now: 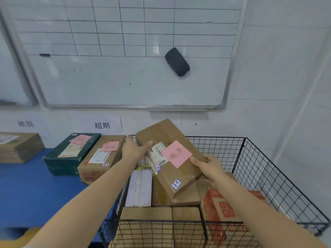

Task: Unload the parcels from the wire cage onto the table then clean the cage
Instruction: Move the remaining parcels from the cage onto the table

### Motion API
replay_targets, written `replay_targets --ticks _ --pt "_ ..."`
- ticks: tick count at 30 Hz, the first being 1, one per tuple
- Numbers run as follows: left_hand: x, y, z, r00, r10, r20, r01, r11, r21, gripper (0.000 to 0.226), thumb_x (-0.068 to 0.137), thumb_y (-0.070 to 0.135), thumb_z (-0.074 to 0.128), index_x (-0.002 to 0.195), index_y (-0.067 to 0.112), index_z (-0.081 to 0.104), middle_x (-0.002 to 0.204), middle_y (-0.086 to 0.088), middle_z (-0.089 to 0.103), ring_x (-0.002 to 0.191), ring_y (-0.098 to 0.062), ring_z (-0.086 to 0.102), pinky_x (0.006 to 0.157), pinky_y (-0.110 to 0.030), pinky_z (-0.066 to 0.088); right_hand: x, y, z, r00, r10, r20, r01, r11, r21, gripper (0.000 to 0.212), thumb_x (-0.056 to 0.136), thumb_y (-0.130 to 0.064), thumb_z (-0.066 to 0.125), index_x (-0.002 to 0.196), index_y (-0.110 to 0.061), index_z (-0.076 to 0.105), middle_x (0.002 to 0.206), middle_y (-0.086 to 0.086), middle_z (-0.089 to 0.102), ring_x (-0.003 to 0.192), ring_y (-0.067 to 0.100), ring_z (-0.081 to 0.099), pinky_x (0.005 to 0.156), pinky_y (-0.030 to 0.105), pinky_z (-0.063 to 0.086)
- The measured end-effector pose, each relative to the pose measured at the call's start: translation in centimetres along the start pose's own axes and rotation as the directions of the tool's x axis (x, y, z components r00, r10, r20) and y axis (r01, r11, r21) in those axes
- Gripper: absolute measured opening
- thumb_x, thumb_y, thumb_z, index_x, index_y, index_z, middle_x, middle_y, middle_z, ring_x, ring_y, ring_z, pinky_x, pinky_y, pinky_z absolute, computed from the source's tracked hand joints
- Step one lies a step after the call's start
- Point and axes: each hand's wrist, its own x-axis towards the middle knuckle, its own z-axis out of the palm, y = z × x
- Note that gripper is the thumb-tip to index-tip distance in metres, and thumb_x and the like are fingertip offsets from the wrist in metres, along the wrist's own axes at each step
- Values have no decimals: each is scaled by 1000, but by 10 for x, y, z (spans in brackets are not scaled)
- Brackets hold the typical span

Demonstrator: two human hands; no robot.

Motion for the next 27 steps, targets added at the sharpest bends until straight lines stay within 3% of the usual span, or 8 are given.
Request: replay_targets --ticks 2,5,7,11,15,17,21,27 --pt "-18 4 16 994 6 113 -6 1000 2 60 77 31 77 123 10 43 124 3 56 107 -16 55 85 -26 44 -2 -2 9 999 24 -40 -21 997 75 42 80 -31 77 113 -16 57 114 3 63 101 23 62 67 38 57" --pt "-32 1 41 966 63 249 -68 998 11 90 66 40 83 139 18 36 133 4 55 115 -15 56 99 -35 47 -3 -5 22 992 98 -84 -81 980 179 57 81 -34 76 127 -14 51 124 5 58 107 25 58 68 41 57" --pt "-31 -2 49 968 54 246 -67 997 42 106 65 44 80 149 24 19 138 2 50 120 -22 54 99 -42 47 -4 -6 26 984 143 -102 -119 971 209 63 81 -36 75 133 -14 47 129 7 55 112 28 55 71 44 58" --pt "-37 0 50 975 51 216 -58 998 28 102 78 29 75 152 27 5 143 -6 43 126 -27 47 103 -38 42 -7 -7 32 985 159 -70 -142 969 203 60 86 -35 70 135 -15 42 132 7 53 117 31 53 80 49 57" --pt "-34 1 44 983 41 177 -38 999 -17 90 86 23 68 152 25 7 146 -5 42 129 -26 45 101 -35 41 -11 -9 27 1000 -19 0 19 992 -124 59 86 -44 68 135 -19 45 130 3 56 113 28 57 84 44 56" --pt "-35 4 40 987 50 153 -47 999 -24 85 88 22 66 152 27 10 145 -5 43 123 -25 50 90 -33 48 -12 -11 20 982 -162 95 185 923 -338 71 79 -49 72 136 -16 45 130 1 57 116 22 56 92 36 50" --pt "-30 9 31 991 59 116 -56 998 -32 82 90 17 63 151 24 10 142 -6 44 85 -12 53 59 -18 45 -18 -22 12 939 -259 226 342 773 -535 98 64 -59 80 139 -16 34 130 -3 51 122 19 52 92 29 46" --pt "-21 29 5 999 12 42 -9 997 -71 83 87 16 67 150 21 13 139 -11 46 102 -20 54 75 -28 47 -18 -48 21 855 -416 310 508 545 -667 113 36 -75 75 133 -31 37 127 -9 53 118 14 50 93 41 50"
